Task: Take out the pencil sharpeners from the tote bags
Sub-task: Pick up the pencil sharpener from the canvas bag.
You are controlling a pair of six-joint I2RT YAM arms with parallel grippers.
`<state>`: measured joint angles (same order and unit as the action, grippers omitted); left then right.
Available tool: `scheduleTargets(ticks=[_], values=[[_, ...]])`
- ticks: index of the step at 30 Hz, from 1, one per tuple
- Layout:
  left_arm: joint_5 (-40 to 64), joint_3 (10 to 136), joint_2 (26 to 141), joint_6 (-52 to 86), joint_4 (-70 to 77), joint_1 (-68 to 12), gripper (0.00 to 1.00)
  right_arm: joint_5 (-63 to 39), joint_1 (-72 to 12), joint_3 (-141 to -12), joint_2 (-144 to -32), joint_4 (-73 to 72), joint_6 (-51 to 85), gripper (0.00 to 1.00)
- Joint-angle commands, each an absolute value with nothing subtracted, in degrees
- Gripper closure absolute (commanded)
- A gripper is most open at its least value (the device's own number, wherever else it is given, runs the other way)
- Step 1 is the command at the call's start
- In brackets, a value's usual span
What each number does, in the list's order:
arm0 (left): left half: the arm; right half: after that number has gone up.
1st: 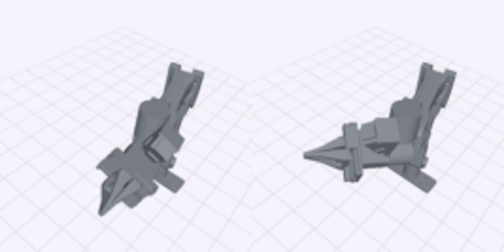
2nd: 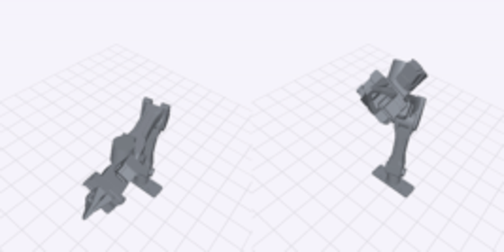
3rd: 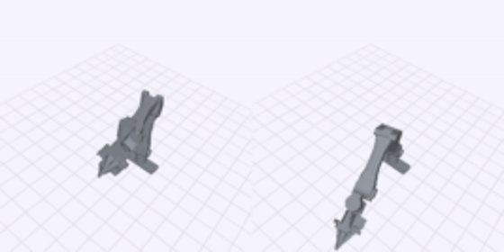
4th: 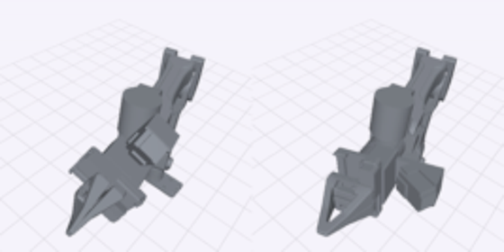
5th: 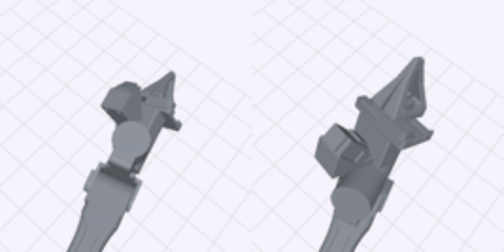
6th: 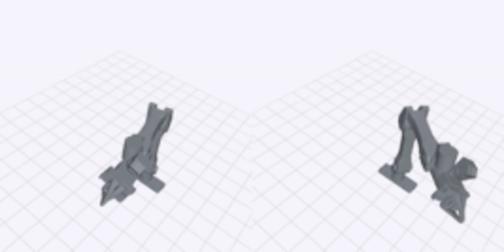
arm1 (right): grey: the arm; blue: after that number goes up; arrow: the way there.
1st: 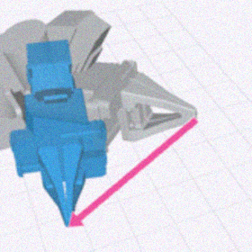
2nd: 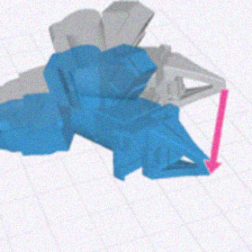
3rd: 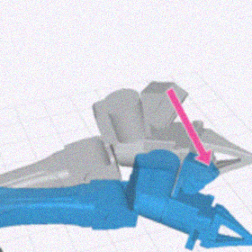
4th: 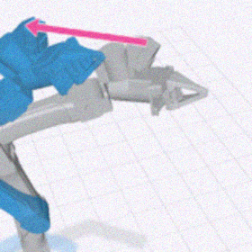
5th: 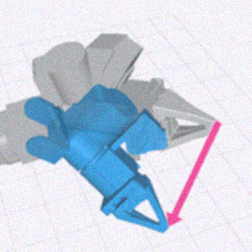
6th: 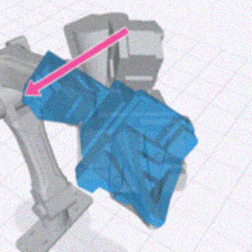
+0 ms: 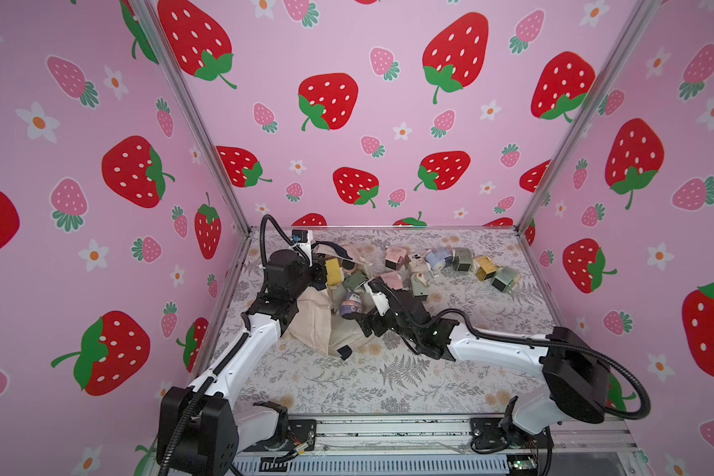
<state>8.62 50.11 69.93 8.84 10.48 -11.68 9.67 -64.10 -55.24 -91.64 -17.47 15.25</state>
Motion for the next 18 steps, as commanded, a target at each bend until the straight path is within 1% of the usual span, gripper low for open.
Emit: scheduleTargets(ticks=[1,5,9,12,18], values=[[11.6,54.2,69.1,8.5,17.7,-12.0,1.00,12.9,-65.0,-58.8,-95.1,-15.8,13.6,0.05],[11.7,54.3,69.4,8.5,17.7,-12.0,1.00,15.5,-65.0,-62.1,-99.7,-14.6,13.8,0.02],[11.7,54.3,69.3,8.5,17.6,-12.0,1.00,15.6,-64.9,-65.0,-103.7,-14.3,13.7,0.00],[11.7,54.2,69.2,8.4,17.6,-12.0,1.00,16.0,-64.5,-67.5,-106.5,-13.0,14.3,0.01],[11.6,54.2,69.2,8.3,17.7,-12.0,1.00,12.5,-61.9,-71.3,-110.9,-11.1,18.6,0.01]])
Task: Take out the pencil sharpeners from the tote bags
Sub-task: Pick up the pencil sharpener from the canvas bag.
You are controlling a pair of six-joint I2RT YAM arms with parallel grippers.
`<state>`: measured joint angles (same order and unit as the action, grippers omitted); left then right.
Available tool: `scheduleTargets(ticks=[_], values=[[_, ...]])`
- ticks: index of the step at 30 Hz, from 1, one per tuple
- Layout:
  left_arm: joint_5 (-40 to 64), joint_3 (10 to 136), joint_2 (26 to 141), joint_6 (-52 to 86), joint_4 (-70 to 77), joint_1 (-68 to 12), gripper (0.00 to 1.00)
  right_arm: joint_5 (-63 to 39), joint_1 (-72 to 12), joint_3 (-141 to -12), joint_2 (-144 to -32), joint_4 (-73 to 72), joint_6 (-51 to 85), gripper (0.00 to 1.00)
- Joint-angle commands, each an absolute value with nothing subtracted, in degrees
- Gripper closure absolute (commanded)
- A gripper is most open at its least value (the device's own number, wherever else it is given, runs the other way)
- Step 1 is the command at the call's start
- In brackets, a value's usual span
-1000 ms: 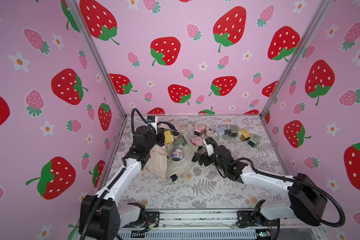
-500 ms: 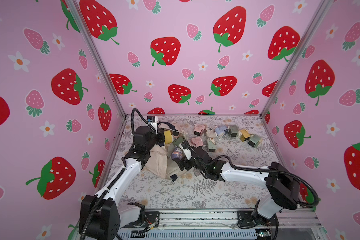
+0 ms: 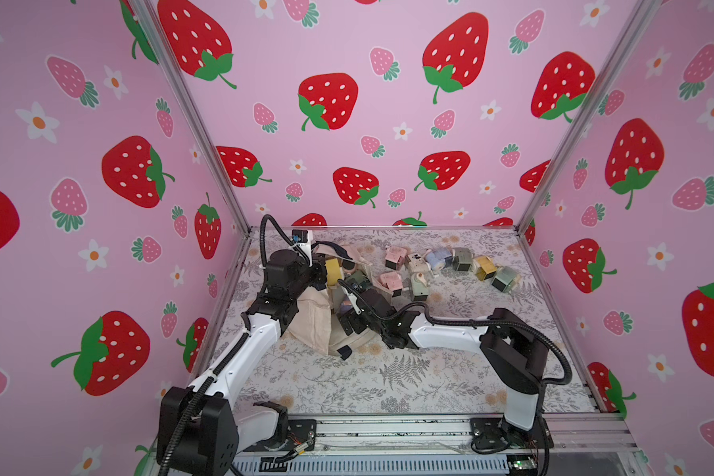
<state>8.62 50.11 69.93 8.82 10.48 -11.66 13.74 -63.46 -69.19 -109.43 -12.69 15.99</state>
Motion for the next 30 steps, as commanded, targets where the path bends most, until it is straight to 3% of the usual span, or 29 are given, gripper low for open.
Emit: scheduleTargets(ticks=[1,16,27,30], values=[[11.5,54.2,69.2,8.2,17.6,-12.0,1.00,12.3,-61.6,-71.8,-111.5,-10.7,19.2,0.01],[11.4,54.3,69.3,8.1,17.6,-12.0,1.00,3.6,-58.6,-74.6,-111.4,-8.9,21.1,0.00],[11.5,54.3,69.3,8.1,17.6,-12.0,1.00,2.1,-56.4,-82.1,-114.6,-2.3,21.4,0.09],[11.7,54.3,69.3,8.1,17.6,-12.0,1.00,2.2,-55.5,-84.8,-116.9,-2.0,21.4,0.17]])
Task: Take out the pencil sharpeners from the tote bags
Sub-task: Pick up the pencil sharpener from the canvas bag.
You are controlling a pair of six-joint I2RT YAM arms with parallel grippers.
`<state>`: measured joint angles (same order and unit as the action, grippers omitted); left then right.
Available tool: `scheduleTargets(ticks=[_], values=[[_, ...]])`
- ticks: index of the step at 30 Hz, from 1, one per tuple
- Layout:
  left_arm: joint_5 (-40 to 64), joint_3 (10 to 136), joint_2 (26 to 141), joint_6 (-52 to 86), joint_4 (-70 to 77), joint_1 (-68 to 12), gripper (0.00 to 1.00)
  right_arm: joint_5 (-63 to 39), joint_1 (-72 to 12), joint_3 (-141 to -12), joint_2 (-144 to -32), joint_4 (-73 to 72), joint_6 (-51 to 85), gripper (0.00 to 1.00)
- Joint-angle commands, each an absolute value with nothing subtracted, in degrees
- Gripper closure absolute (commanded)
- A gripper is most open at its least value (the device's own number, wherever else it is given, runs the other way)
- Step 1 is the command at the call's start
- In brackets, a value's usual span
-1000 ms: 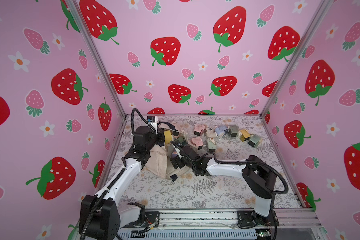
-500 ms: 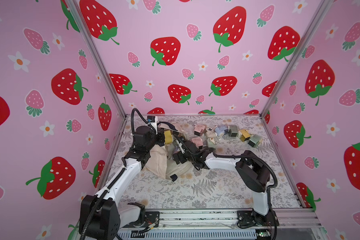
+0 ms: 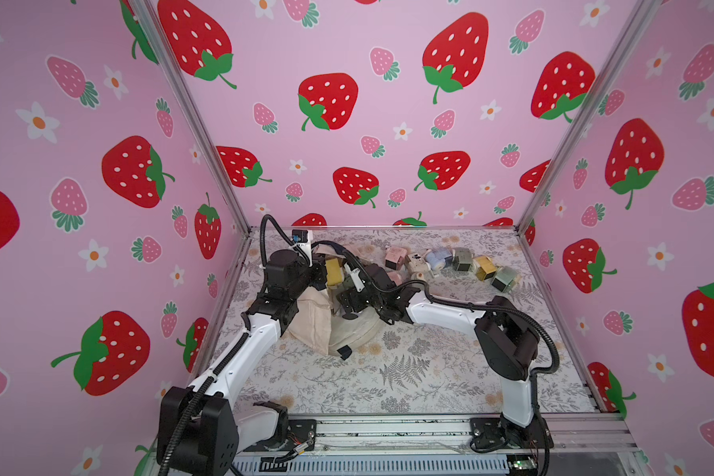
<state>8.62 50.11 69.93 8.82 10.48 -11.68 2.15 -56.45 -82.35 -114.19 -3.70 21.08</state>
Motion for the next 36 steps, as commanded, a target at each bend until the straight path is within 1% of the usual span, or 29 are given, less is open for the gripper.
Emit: scheduleTargets(ticks=[1,4,9,15,25,27,30,36], values=[[11.7,54.3,69.3,8.1,17.6,-12.0,1.00,2.0,-55.2,-85.8,-117.8,-1.4,21.7,0.20],[11.6,54.2,69.3,8.1,17.6,-12.0,1.00,1.5,-54.6,-88.8,-120.3,0.2,21.7,0.27],[11.7,54.4,69.4,8.1,17.7,-12.0,1.00,1.9,-54.1,-91.7,-122.2,2.6,20.9,0.34],[11.7,54.4,69.5,8.0,17.7,-11.9,1.00,-0.8,-53.9,-95.5,-125.1,6.5,20.0,0.38],[11.7,54.4,69.5,7.9,17.6,-12.0,1.00,-1.7,-53.9,-101.3,-129.0,12.3,17.7,0.47],[11.6,54.4,69.5,7.9,17.6,-12.0,1.00,-2.1,-53.9,-102.1,-129.5,12.9,17.4,0.48],[11.5,54.3,69.5,7.8,17.6,-12.0,1.00,-2.5,-53.8,-103.0,-130.1,13.9,16.7,0.54],[11.4,54.4,69.6,7.7,17.5,-12.0,1.00,-3.1,-53.8,-103.7,-130.3,14.9,15.9,0.61]])
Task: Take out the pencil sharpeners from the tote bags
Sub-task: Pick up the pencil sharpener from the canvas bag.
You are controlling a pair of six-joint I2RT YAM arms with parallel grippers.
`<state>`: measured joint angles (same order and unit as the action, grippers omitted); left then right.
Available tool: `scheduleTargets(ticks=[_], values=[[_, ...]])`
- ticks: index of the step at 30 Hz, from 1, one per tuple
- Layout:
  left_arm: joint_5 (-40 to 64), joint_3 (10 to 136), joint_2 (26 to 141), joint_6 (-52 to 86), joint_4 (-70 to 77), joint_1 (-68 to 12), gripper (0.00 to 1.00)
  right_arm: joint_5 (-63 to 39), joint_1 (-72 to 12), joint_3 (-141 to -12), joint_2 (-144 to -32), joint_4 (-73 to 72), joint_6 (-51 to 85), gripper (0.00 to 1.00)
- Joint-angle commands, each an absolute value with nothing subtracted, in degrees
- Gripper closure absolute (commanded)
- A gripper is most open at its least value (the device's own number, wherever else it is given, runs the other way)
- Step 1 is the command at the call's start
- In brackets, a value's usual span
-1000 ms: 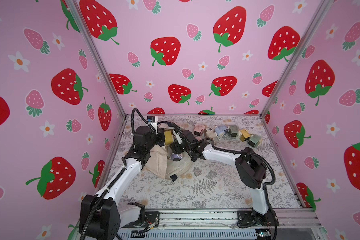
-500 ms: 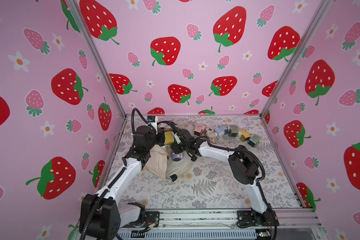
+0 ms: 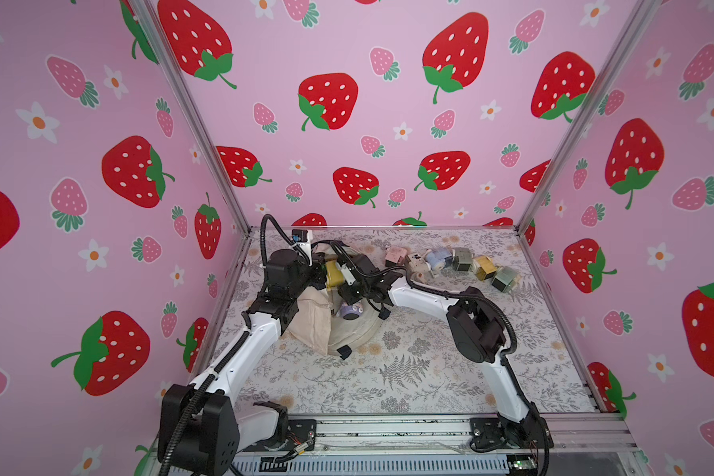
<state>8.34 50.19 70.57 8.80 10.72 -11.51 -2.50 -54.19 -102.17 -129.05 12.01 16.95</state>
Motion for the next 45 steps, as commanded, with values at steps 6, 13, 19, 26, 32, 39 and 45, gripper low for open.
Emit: scheduleTargets(ticks=[6,13,19,26,32,39,45], values=[[11.4,54.4,69.5,7.8,17.6,-11.9,1.00,-4.6,-53.8,-103.7,-130.2,15.1,15.3,0.77],[11.3,54.4,69.6,7.7,17.5,-11.9,1.00,-6.2,-53.8,-103.4,-128.7,14.8,14.3,0.88],[11.3,54.3,69.5,7.7,17.5,-12.0,1.00,-8.7,-53.9,-99.9,-125.8,12.0,13.6,0.97],[11.4,54.4,69.5,7.8,17.6,-11.9,1.00,-9.4,-53.9,-95.8,-122.2,8.7,12.6,1.00],[11.3,54.4,69.6,7.7,17.5,-12.0,1.00,-10.5,-54.0,-91.3,-119.0,4.8,12.3,1.00],[11.4,54.4,69.6,7.7,17.5,-11.9,1.00,-11.1,-54.6,-86.0,-115.0,0.2,10.4,1.00],[11.4,54.5,69.7,7.7,17.5,-11.9,1.00,-11.1,-54.8,-80.8,-111.8,-4.8,8.5,1.00]])
